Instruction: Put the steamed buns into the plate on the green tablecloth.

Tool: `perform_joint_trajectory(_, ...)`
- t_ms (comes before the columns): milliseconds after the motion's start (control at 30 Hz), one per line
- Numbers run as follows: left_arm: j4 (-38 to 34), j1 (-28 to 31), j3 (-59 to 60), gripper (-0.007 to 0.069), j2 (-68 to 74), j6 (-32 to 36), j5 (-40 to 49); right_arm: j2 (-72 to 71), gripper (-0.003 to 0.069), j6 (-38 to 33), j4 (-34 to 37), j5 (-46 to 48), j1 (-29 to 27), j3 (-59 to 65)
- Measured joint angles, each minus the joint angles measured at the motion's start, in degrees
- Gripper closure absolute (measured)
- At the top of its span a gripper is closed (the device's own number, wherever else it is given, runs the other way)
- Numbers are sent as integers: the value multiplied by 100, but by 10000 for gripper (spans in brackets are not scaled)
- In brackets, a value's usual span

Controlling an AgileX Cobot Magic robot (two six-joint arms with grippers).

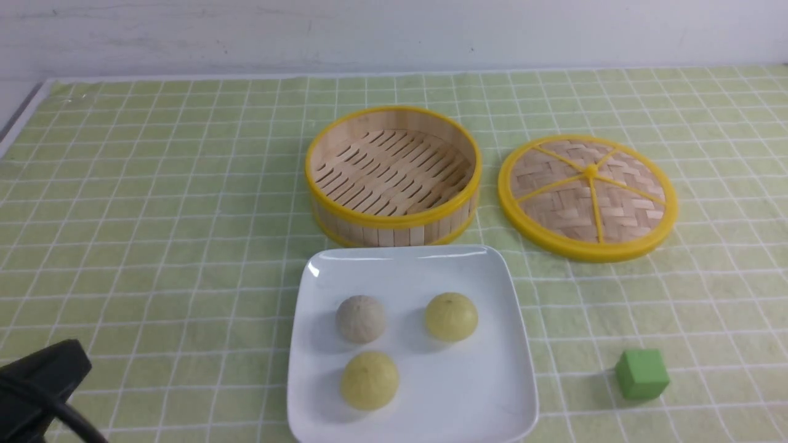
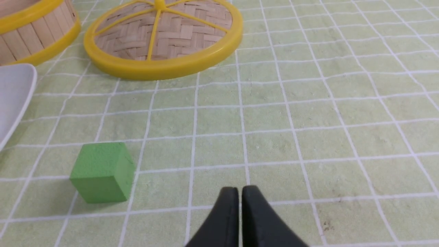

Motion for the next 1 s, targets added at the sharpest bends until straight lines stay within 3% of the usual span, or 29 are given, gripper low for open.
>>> perform_joint_trajectory(267, 148, 0, 167, 592, -179, 2, 538, 0, 610, -4, 0, 0, 0, 0)
perform_joint_trajectory(400, 26, 115, 494, 589, -179, 384, 391, 0, 601, -4, 0, 0, 0, 0)
perform_joint_trajectory(533, -315, 563, 855, 587, -185, 1065, -79, 0, 596, -4, 0, 0, 0, 0)
perform_joint_trajectory(700, -974, 1879, 1593, 579, -448, 2737, -574, 0, 586, -4, 0, 0, 0, 0)
perform_joint_trajectory(833, -1070, 2527, 2057, 573, -966, 3129, -599, 0, 580, -4, 0, 0, 0, 0)
perform_joint_trajectory(1000, -1036, 2724, 2228, 570, -1365, 3085, -653, 0, 578, -4, 0, 0, 0, 0)
